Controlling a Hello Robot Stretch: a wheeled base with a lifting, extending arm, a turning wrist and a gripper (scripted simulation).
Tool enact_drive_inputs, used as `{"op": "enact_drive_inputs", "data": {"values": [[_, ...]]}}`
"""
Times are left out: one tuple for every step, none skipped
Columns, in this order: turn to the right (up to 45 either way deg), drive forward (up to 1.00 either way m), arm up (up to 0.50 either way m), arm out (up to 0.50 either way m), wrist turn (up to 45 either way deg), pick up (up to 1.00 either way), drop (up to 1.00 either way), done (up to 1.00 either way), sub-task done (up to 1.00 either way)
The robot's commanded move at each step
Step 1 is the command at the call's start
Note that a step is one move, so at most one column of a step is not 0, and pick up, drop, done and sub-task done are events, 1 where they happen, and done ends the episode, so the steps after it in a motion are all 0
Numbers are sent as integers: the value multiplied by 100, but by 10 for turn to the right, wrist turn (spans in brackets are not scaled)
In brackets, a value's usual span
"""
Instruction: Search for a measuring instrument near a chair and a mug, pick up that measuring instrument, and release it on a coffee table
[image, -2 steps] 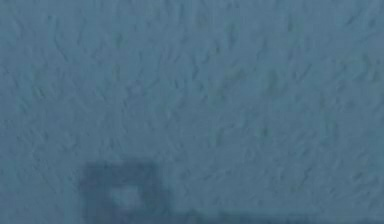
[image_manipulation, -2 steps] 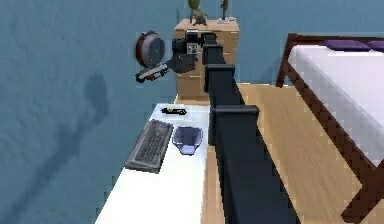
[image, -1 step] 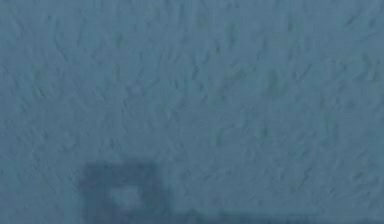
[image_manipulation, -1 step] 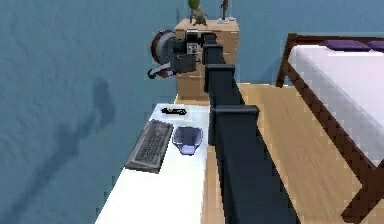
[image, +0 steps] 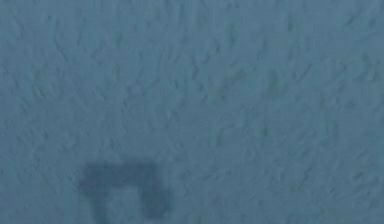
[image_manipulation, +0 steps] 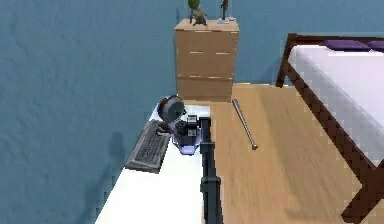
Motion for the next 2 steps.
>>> {"op": "enact_drive_inputs", "data": {"values": [[0, 0, -32, 0, 0, 0, 0, 0, 0], [0, 0, 0, 0, 0, 0, 100, 0, 0]]}}
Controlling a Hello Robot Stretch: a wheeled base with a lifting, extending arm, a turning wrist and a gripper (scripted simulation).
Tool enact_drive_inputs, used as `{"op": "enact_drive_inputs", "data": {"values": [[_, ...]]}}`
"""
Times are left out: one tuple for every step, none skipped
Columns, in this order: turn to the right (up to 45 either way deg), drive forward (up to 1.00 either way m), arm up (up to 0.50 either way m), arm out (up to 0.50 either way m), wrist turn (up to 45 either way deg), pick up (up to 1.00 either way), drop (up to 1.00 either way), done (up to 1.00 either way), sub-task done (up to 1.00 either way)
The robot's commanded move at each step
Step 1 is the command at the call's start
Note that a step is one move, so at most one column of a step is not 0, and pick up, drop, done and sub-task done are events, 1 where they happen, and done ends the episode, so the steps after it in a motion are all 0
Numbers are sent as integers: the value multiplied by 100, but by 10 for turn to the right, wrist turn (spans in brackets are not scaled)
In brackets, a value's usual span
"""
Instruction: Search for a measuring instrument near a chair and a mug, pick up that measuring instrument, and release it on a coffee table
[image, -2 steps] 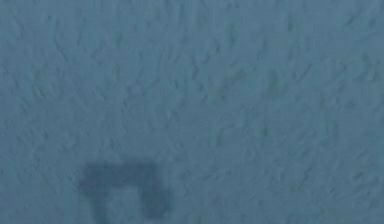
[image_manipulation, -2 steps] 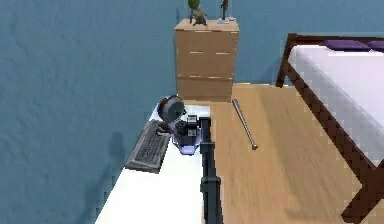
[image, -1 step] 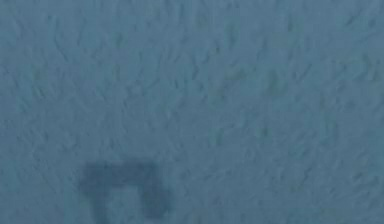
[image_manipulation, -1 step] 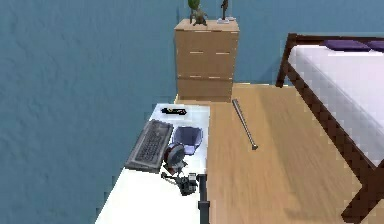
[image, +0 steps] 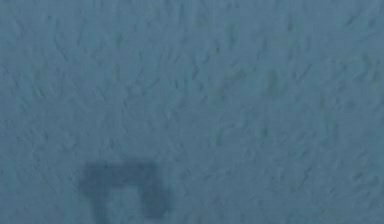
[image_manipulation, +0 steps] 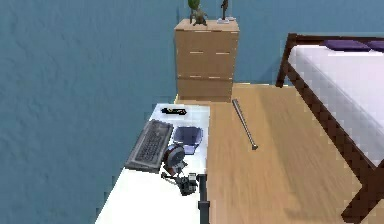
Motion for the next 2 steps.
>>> {"op": "enact_drive_inputs", "data": {"values": [[0, 0, 10, 0, 0, 0, 0, 0, 0], [0, 0, 0, -8, 0, 0, 0, 0, 0]]}}
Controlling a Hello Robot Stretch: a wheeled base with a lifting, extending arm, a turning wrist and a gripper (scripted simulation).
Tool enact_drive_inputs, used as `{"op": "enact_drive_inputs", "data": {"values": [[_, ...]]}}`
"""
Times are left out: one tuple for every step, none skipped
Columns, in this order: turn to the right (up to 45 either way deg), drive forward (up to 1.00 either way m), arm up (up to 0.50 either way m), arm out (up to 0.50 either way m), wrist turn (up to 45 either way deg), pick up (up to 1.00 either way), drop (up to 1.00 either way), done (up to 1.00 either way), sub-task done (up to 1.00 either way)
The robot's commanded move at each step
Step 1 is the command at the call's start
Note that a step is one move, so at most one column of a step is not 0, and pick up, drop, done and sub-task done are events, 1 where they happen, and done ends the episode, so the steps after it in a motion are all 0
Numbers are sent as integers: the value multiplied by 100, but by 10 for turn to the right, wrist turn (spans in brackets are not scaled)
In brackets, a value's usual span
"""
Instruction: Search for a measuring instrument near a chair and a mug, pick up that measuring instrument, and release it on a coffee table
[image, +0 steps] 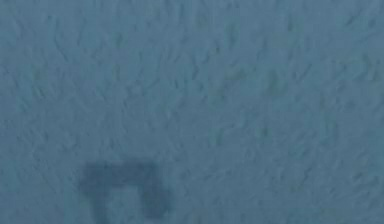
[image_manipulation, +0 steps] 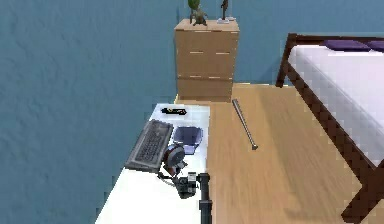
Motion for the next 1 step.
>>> {"op": "enact_drive_inputs", "data": {"values": [[0, 0, 0, 0, 0, 0, 0, 100, 0]]}}
